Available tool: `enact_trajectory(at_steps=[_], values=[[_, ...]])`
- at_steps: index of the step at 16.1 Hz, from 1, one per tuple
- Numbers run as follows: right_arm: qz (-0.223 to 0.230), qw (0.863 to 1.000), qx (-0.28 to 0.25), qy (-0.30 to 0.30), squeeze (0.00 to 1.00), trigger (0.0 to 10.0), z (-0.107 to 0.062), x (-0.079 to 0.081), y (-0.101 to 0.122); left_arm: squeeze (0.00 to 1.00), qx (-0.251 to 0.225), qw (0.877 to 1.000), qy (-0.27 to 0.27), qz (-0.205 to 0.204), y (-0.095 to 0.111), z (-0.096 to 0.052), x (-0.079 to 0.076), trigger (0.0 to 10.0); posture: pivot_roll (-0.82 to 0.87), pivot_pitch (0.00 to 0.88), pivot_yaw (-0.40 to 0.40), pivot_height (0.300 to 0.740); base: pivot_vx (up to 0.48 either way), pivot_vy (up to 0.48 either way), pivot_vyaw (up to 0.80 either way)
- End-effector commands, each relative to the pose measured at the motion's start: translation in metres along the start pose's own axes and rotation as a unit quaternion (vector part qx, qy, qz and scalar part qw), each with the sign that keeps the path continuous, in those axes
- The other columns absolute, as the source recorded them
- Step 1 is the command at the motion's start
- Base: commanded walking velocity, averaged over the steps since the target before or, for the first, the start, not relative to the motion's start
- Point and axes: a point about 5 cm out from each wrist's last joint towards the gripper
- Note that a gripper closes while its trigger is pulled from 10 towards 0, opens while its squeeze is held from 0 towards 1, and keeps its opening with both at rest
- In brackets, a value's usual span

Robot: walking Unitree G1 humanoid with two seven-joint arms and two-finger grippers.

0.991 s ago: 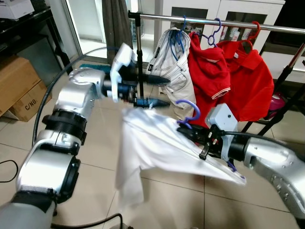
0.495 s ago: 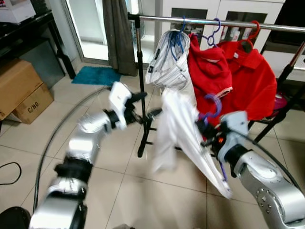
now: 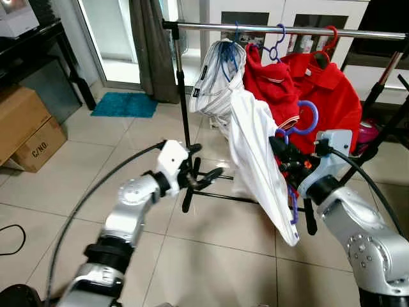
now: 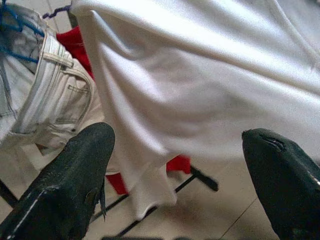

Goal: Hang hanger

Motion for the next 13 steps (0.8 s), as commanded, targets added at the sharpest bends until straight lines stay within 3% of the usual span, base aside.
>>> enact_trajectory(at_steps=[1,2,3,11,13], values=[[-0.001,1.0,-0.011,0.012,0.0,10.0,0.002,0.002,0.007,0.56,-0.016,1.0,0.011,-0.003,0.014,0.005,0.009,10.0,-0.24,0.0,0.069,0.74,0.0,0.0,0.0],[-0.001,1.0,-0.011,0.012,0.0,10.0,0.002,0.002,0.007,0.56,-0.018,1.0,0.01,-0.006,0.016,0.006,0.009,10.0,-0.24,0.0,0.068,0.74,0.0,0.0,0.0],[-0.001,1.0,-0.008,0.013,0.0,10.0,0.002,0.003,0.006,0.0,-0.018,1.0,0.009,-0.01,0.019,0.006,0.011,10.0,-0.24,0.0,0.059,0.74,0.0,0.0,0.0],[-0.001,1.0,0.007,0.015,0.0,10.0,-0.002,0.01,0.0,0.0,0.001,1.0,0.017,0.0,0.025,0.013,0.011,10.0,-0.26,0.017,0.058,0.74,0.0,0.0,0.0],[-0.01,1.0,0.009,0.018,0.0,10.0,-0.004,0.012,-0.001,0.0,-0.021,0.999,0.026,-0.04,0.03,0.019,0.01,10.0,-0.27,0.009,0.053,0.74,0.0,0.0,0.0]])
Point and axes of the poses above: a point about 5 cm out from each wrist's last joint towards the gripper, its own z axis pointing out of the wrist towards the gripper, its own y axis along the axis of the wrist's last joint, x = y × z, and after that the axes turned 12 degrees about z, right-handed
